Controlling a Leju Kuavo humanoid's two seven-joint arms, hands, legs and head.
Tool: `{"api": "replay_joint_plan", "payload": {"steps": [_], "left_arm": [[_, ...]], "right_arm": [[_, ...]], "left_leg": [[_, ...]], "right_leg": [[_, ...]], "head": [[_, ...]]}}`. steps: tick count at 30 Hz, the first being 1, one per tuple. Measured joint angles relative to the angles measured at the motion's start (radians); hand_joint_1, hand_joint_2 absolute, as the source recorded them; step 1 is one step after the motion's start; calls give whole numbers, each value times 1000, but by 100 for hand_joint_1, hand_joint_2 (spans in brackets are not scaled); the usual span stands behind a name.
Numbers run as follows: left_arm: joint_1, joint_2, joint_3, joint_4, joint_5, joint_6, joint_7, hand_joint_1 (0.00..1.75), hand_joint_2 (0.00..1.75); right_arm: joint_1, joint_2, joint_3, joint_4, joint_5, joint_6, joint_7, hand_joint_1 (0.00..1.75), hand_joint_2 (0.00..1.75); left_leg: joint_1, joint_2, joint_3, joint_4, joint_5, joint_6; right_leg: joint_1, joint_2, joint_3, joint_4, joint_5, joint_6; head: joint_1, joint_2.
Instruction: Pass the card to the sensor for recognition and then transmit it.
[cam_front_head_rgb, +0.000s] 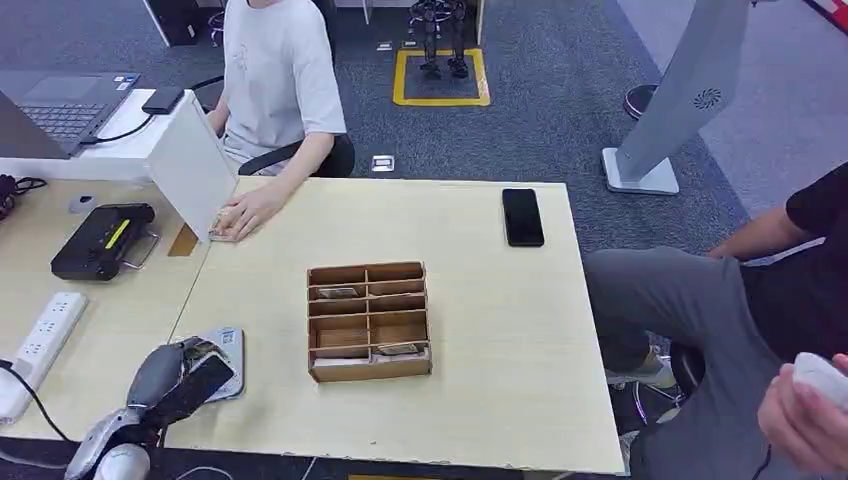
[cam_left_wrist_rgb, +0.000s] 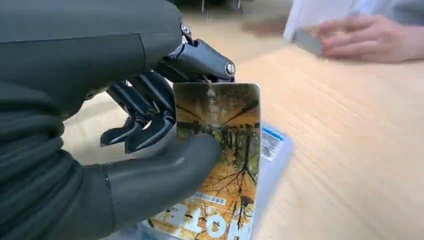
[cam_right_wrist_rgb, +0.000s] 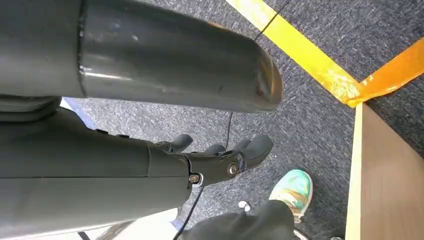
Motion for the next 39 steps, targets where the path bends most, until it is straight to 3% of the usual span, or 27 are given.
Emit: {"api": "replay_joint_plan", "payload": {"steps": [2, 5, 7, 9, 11, 13, 17, 22, 30, 39], "left_arm": [[23, -23, 21, -56, 223, -58, -66, 175, 175], [16, -48, 39, -138, 422, -60, -109, 175, 175], [-19, -60, 53, -182, 516, -16, -157, 175, 175], [-73, -67, 64, -209, 544, 65, -206, 175, 175], [-151, -66, 70, -219, 503, 167, -248, 175, 175], [-261, -45, 69, -215, 462, 238, -228, 175, 175], [-392, -22, 69, -213, 447, 255, -203, 175, 175], [-425, -18, 68, -212, 434, 269, -204, 175, 175], [-540, 6, 18, -166, 316, 315, -170, 175, 175], [-608, 71, -61, -40, -81, 496, -140, 175, 175]], "right_arm": [[1, -2, 0, 2, 0, -7, -5, 0, 0], [1, -5, 2, 5, 0, -15, -12, 0, 0], [0, -6, 3, 8, 3, -15, -15, 0, 0], [-2, -6, 6, 9, 8, -14, -20, 0, 0], [-7, -6, 15, 9, 8, -12, -22, 0, 0], [-17, -6, 29, 9, 8, 1, -17, 0, 0], [-26, -6, 47, 8, 8, 10, -10, 0, 0], [-27, -6, 64, 8, 8, 24, -5, 0, 0], [-38, -6, 90, -8, 8, 56, 5, 0, 0], [-39, -6, 138, -30, -3, 80, 9, 0, 0]], "left_leg": [[0, 0, -2, 0, 1, 0], [0, -1, -3, 1, 1, 0], [0, -2, -4, 1, 1, 0], [0, -3, -4, 1, 2, 0], [0, -4, -5, 1, 3, -1], [2, -5, -7, 1, 6, -2], [2, -3, -7, 1, 6, -2], [2, -2, -7, 1, 6, -2], [2, -1, -9, 1, 6, -2], [2, 0, -9, 1, 6, -2]], "right_leg": [[0, 0, -2, 0, 0, 0], [0, -1, -3, 0, 1, 0], [0, -1, -3, 0, 1, 0], [0, -2, -3, 0, 1, -1], [0, -3, -4, 0, 3, -2], [2, -4, -6, 0, 5, -4], [2, -3, -6, 1, 6, -5], [2, -1, -8, 1, 6, -5], [2, 0, -10, 1, 7, -5], [2, 0, -10, 1, 7, -5]], "head": [[0, 0], [0, 0], [0, 0], [0, 0], [0, 0], [1, 0], [0, 0], [0, 0], [0, 0], [0, 0]]}}
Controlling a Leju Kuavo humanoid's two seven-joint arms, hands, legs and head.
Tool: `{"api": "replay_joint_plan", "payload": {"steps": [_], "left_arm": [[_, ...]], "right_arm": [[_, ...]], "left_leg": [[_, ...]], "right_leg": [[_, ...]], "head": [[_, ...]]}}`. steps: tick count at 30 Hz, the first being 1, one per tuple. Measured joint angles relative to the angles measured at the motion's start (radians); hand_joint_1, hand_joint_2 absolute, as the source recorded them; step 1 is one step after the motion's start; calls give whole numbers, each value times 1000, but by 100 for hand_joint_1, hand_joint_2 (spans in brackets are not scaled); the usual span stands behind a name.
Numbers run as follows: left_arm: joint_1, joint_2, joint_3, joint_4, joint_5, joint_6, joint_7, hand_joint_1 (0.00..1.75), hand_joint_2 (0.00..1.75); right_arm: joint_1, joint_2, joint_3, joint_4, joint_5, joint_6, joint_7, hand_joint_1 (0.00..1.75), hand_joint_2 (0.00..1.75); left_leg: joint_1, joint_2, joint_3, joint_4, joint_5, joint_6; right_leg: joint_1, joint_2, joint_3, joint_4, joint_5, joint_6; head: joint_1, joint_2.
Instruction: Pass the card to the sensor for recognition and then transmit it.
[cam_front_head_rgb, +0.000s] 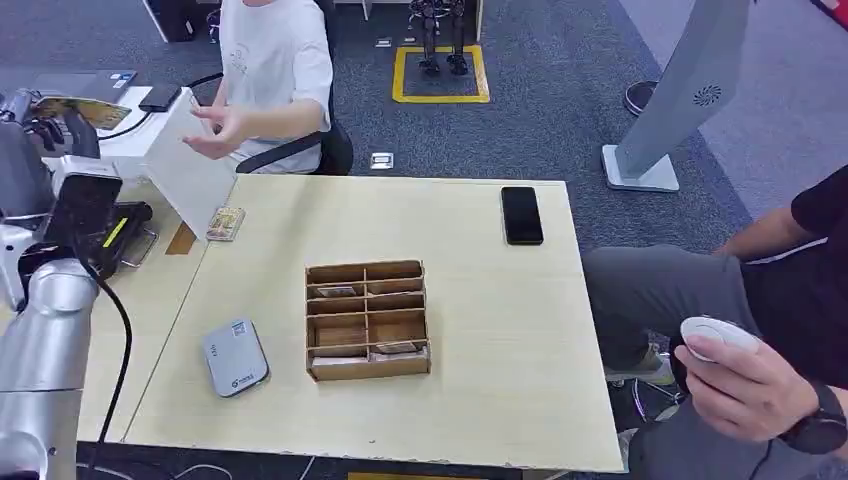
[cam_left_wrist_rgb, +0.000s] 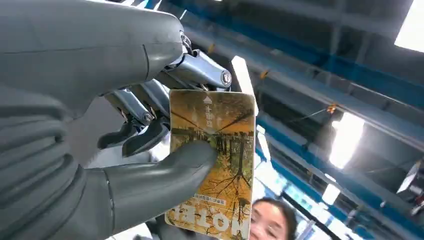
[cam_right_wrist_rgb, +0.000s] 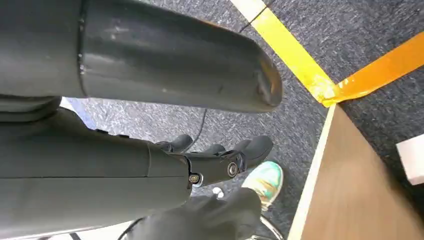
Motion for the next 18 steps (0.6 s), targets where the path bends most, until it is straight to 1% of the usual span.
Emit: {"api": "replay_joint_plan", "payload": {"steps": [2, 4, 8, 18], "left_arm": [[-11, 8, -18, 35, -66, 30, 10, 175, 175], [-18, 14, -33, 62, -93, 42, 16, 175, 175], [-24, 18, -53, 91, -101, 42, 20, 175, 175], [-29, 19, -65, 119, -102, 42, 20, 175, 175]], "right_arm": [[0, 0, 8, -5, -12, 0, -6, 0, 0], [0, 0, 16, -9, -20, 0, -11, 0, 0], [1, 0, 27, -11, -29, -1, -14, 0, 0], [2, 0, 31, -11, -30, -1, -14, 0, 0]], "left_leg": [[0, 0, 0, 0, 0, 0], [0, 0, 0, 0, 0, 0], [0, 0, 0, 0, 0, 0], [0, 0, 0, 0, 0, 0]], "right_leg": [[0, 0, 0, 0, 0, 0], [0, 0, 0, 0, 0, 0], [0, 0, 0, 0, 0, 0], [0, 0, 0, 0, 0, 0]], "head": [[0, 0], [0, 0], [0, 0], [0, 0]]}}
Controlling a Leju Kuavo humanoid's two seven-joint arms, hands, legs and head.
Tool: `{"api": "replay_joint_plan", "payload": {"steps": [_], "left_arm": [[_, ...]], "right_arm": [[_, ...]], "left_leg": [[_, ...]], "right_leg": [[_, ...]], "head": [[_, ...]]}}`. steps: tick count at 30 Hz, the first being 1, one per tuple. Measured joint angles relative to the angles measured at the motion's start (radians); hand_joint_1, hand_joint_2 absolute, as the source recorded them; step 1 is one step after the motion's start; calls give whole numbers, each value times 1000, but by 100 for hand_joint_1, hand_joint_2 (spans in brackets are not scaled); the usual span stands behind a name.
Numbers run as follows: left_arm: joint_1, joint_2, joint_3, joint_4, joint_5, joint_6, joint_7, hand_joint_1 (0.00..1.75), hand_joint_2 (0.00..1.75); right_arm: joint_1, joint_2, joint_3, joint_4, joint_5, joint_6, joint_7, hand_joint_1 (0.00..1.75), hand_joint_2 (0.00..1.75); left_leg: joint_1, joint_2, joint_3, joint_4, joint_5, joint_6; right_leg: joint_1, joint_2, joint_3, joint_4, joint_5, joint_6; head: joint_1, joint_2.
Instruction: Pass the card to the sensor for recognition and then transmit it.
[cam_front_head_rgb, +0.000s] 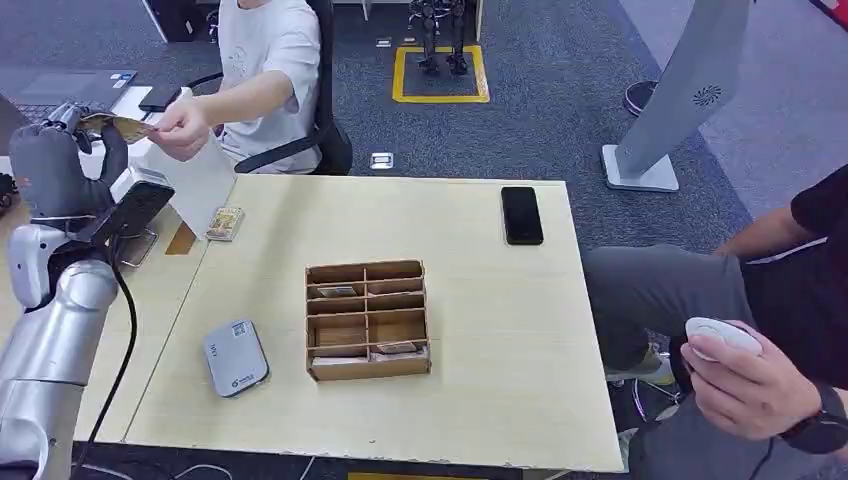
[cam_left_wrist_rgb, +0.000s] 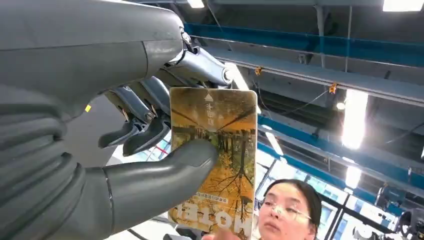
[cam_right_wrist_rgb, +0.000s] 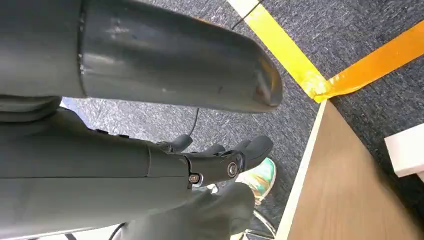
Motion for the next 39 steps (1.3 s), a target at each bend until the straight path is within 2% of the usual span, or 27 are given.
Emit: {"api": "replay_joint_plan", "payload": {"steps": [34, 35, 37, 39], "left_arm": [[0, 4, -9, 13, 4, -3, 0, 175, 175], [1, 3, -9, 14, 46, -39, 13, 175, 175], [13, -3, -8, 0, 214, -184, 38, 175, 175], [34, -10, -8, -12, 261, -222, 48, 175, 175]], "right_arm": [[0, 0, 6, 0, 0, 0, 0, 0, 0], [2, 0, 6, 0, -7, -6, 2, 0, 0], [13, -1, 6, 0, -25, -29, 1, 0, 0], [25, -2, 6, 0, -32, -41, -5, 0, 0]], "left_leg": [[0, 1, -1, 0, 0, 0], [0, 1, -1, 0, 0, 0], [-1, 0, -1, 0, 0, 0], [0, 0, -1, 0, 0, 0]], "right_leg": [[0, 1, -1, 0, 0, 0], [0, 1, -1, 0, 0, 0], [0, 0, -1, 0, 0, 0], [0, 0, -1, 0, 0, 0]], "head": [[0, 0], [0, 0], [0, 0], [0, 0]]}}
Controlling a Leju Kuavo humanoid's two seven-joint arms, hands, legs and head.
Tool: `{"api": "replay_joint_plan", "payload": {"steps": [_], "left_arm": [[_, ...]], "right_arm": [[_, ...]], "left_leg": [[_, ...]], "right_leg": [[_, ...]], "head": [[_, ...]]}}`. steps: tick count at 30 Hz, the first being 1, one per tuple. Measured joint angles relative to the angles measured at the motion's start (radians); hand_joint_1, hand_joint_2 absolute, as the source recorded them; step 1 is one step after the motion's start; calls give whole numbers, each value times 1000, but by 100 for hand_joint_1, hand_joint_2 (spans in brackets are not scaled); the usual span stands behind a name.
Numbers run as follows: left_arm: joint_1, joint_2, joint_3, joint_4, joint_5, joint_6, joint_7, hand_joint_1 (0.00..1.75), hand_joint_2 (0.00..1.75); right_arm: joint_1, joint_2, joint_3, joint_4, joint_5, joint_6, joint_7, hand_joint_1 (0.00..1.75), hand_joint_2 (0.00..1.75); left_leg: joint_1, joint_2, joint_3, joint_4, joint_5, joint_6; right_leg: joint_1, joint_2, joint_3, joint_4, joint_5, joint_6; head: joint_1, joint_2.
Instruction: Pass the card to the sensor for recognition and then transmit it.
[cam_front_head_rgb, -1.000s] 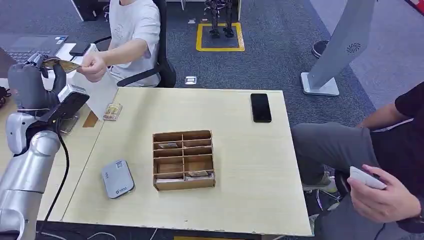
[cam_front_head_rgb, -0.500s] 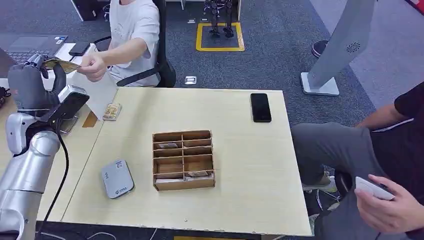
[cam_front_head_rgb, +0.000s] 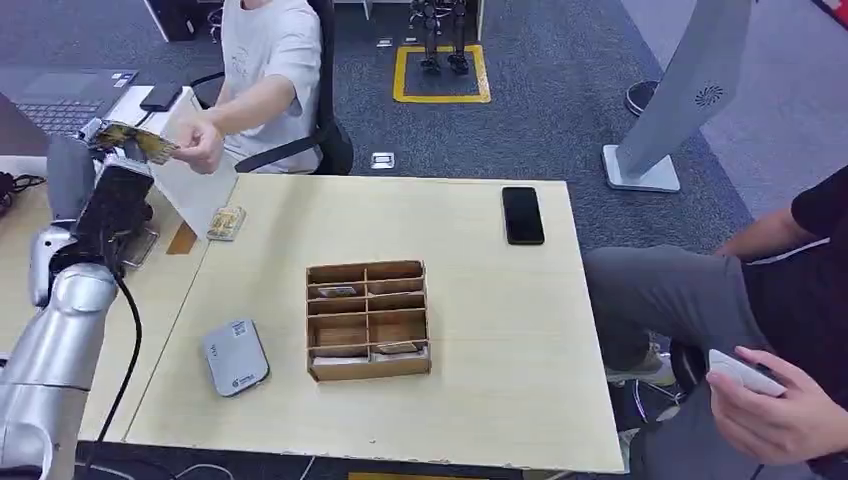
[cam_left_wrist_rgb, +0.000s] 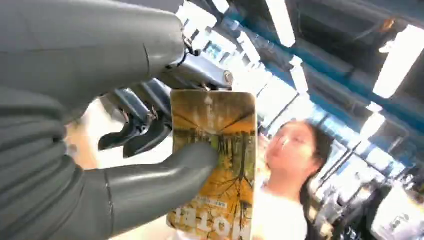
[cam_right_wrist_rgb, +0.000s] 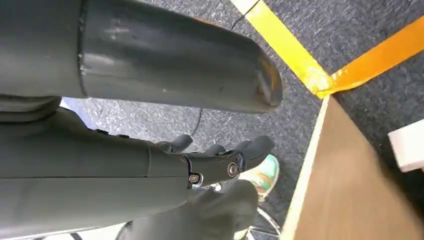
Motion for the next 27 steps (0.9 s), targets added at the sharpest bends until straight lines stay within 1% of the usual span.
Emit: {"api": "replay_joint_plan", "payload": {"steps": [5, 27], "left_arm": [[23, -7, 0, -18, 14, -9, 6, 175, 175], [30, -17, 0, -34, 22, -12, 8, 175, 175]], "right_arm": [[16, -3, 0, 0, -2, -1, -2, 0, 0], [16, -5, 0, 0, -5, -1, -3, 0, 0]], "left_leg": [[0, 1, 0, 0, 0, 0], [0, 1, 0, 0, 0, 0]], "right_leg": [[0, 1, -1, 0, 0, 0], [0, 1, -1, 0, 0, 0]], "head": [[0, 0], [0, 0]]}}
